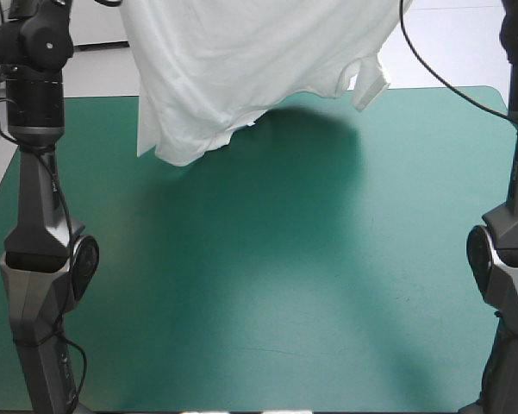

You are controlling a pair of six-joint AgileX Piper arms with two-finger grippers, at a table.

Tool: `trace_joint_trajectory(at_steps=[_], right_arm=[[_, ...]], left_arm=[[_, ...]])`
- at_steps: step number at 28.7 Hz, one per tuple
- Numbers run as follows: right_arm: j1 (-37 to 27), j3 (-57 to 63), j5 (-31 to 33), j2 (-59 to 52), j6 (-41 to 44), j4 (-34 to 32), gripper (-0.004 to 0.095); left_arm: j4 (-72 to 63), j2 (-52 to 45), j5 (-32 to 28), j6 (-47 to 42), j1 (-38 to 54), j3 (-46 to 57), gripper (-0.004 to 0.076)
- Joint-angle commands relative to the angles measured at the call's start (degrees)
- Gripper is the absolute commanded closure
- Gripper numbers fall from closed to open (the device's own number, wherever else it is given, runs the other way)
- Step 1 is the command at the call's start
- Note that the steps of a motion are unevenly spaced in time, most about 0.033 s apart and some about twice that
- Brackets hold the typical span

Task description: Fold the cloth

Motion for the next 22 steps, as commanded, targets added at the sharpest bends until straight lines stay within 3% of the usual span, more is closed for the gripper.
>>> trace_joint_trajectory(at_steps=[1,3,4,6,11,15,22], right_arm=[[-0.6,-0.1,3.5,0.2,-2.1,-1.8,0.0925],[-0.6,-0.1,9.0,2.2,-3.1,-2.4,0.0925],[-0.6,-0.1,16.3,4.0,-5.3,-3.3,0.0925],[-0.6,0.0,21.7,6.0,-5.6,-4.1,0.0925],[-0.6,7.3,28.3,7.1,-5.6,-5.0,0.0925],[-0.4,14.9,33.4,6.8,-5.6,-5.0,0.0925],[0.4,27.8,36.8,4.8,-6.2,-4.7,0.0925]], left_arm=[[-2.3,2.0,7.3,-4.5,1.0,-1.1,0.0746],[-2.0,4.7,13.3,-9.4,1.3,-1.1,0.0746],[-1.9,6.4,20.4,-11.6,1.3,-1.1,0.0746],[-1.7,8.0,28.6,-12.2,1.3,-1.1,0.0746],[1.9,10.7,46.9,-20.4,1.3,-1.1,0.0746],[3.3,12.2,58.1,-23.1,1.3,-1.1,0.0746],[2.7,12.0,58.9,-29.9,0.2,-0.4,0.0746]])
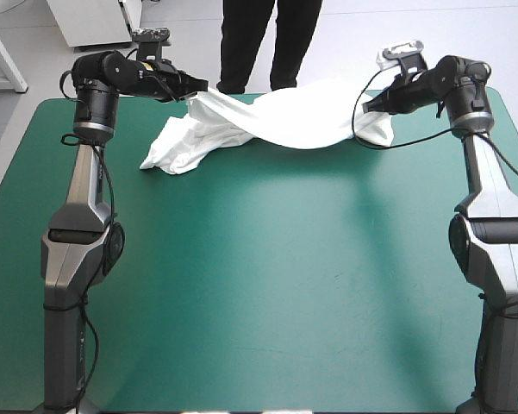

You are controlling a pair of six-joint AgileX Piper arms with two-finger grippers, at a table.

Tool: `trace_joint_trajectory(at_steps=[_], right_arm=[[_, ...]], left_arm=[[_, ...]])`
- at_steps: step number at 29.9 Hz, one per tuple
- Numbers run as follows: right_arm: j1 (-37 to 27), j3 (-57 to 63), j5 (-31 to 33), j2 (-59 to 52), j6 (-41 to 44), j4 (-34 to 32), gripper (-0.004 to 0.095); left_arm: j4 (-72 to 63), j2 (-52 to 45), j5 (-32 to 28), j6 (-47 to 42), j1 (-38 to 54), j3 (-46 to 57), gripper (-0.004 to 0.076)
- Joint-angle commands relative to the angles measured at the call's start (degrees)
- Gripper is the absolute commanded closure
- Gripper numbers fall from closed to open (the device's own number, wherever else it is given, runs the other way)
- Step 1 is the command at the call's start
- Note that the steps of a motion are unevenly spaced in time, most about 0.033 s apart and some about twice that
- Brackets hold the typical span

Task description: Fold the cloth

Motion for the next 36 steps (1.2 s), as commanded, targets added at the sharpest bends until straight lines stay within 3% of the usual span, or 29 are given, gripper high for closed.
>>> trace_joint_trajectory(at_steps=[1,6,16,25,31,36], right_arm=[[0.3,3.9,-1.5,-6.5,-0.7,1.2,0.0925],[0.3,10.6,-0.9,-9.9,-0.4,1.2,0.0925],[0.6,28.0,2.3,-20.3,1.0,0.8,0.0924],[3.8,37.3,10.5,-32.2,3.7,-2.8,0.0925],[3.8,44.4,10.5,-41.7,12.3,-11.4,0.0925],[3.8,54.5,10.5,-50.8,12.4,-11.0,0.0924]], left_arm=[[-1.6,-4.8,1.7,-2.9,-1.3,-0.5,0.0746],[-1.1,-8.2,1.8,-2.7,-3.0,9.4,0.0746],[3.0,-24.3,1.5,2.5,-4.0,44.1,0.0746],[5.9,-46.6,1.5,4.3,-4.7,72.0,0.0746],[9.3,-64.7,1.2,2.8,-4.7,90.2,0.0746],[9.1,-77.3,1.5,1.3,-4.7,100.3,0.0746]])
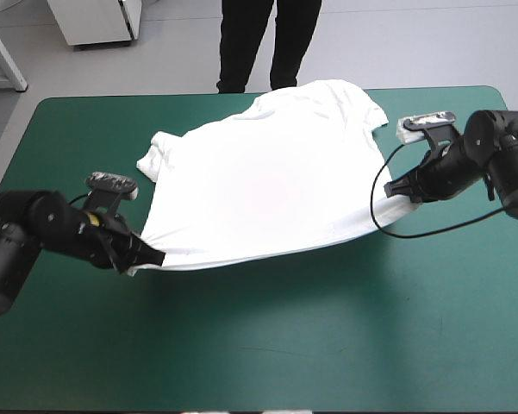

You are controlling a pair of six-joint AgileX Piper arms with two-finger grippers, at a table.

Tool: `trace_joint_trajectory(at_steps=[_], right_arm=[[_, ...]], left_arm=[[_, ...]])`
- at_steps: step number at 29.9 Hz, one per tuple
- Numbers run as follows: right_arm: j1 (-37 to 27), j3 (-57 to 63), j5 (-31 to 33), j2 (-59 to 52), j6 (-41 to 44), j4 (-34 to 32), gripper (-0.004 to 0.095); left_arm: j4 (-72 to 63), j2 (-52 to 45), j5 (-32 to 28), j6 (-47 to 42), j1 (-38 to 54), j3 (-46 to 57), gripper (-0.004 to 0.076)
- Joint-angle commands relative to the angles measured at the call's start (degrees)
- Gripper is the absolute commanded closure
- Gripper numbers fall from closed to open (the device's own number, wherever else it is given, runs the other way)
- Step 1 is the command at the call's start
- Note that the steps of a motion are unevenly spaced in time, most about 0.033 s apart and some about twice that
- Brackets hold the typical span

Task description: Fold the cloth

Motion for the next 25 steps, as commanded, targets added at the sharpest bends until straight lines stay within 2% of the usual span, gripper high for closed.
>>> trace_joint_trajectory(at_steps=[1,6,15,25], right_arm=[[-0.1,5.2,0.8,-8.2,0.5,0.9,0.0924],[-0.1,17.1,0.8,-17.3,1.0,1.5,0.0924],[-0.1,39.6,0.8,-30.7,1.0,2.0,0.0924],[-0.1,50.7,0.8,-35.5,0.9,2.3,0.0925]], left_arm=[[-0.8,-8.6,2.6,-2.0,-0.2,4.6,0.0746],[-1.5,-13.8,2.6,-2.9,-0.2,12.4,0.0746],[-4.7,-13.8,2.6,-2.2,-0.2,21.3,0.0746],[-7.3,-13.8,2.6,-0.2,-0.2,28.2,0.0746]])
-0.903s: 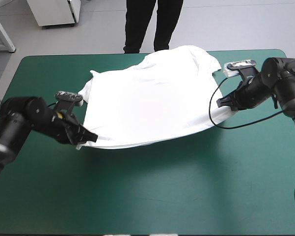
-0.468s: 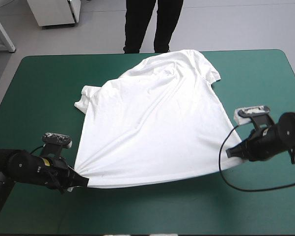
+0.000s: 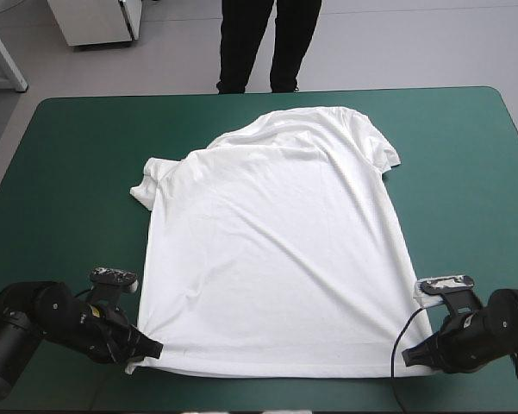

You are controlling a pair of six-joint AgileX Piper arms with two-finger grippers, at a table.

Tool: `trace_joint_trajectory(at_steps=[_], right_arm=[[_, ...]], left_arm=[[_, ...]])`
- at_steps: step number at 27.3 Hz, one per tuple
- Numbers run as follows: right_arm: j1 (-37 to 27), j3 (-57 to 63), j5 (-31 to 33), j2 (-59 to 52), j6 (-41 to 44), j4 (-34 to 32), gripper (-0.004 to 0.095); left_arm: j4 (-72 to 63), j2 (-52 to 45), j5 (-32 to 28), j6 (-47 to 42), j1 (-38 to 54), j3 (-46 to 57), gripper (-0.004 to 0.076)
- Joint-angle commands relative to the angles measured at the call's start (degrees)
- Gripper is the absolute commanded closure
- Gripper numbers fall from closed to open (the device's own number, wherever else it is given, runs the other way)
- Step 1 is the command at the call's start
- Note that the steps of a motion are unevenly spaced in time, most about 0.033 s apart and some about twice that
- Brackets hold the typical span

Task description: Fold the cloth

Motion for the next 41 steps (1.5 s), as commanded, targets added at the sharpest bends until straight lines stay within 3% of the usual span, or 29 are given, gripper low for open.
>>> trace_joint_trajectory(at_steps=[1,12,17,21,23,26,33,36,41], right_arm=[[-0.1,-0.2,1.1,-0.5,-0.3,0.5,0.0925],[-0.1,-0.2,1.1,-0.5,0.5,0.3,0.0886],[-0.1,-1.1,1.1,-0.5,1.2,0.5,0.0619],[-0.1,-3.7,1.1,-0.5,2.8,0.3,0.0373],[-0.1,-5.7,1.1,-0.5,3.0,-0.1,0.0326],[-0.1,-10.3,1.1,-0.5,3.1,-1.1,0.0325],[-0.1,-21.8,-1.2,2.3,4.8,-7.2,0.0327],[-0.1,-28.7,-5.1,11.0,5.4,-7.3,0.0327],[-0.1,-40.5,-6.9,24.2,5.4,-6.3,0.0327]], left_arm=[[-2.4,-0.6,3.4,0.7,-0.2,0.4,0.0746],[-0.3,-3.3,3.4,0.8,-0.2,0.6,0.0745],[-2.9,-3.3,3.4,1.9,-0.2,0.6,0.0660],[-4.7,-3.4,3.4,2.4,-0.2,0.6,0.0473],[-5.9,-4.1,3.5,2.1,-0.2,0.4,0.0372],[-8.0,-5.7,3.5,1.5,-0.2,-0.8,0.0259],[-0.9,-6.3,1.8,-1.4,0.0,-13.2,0.0250],[9.3,1.5,-5.6,-5.4,0.0,-22.8,0.0251],[10.3,16.7,-17.2,-5.0,0.0,-30.4,0.0251]])
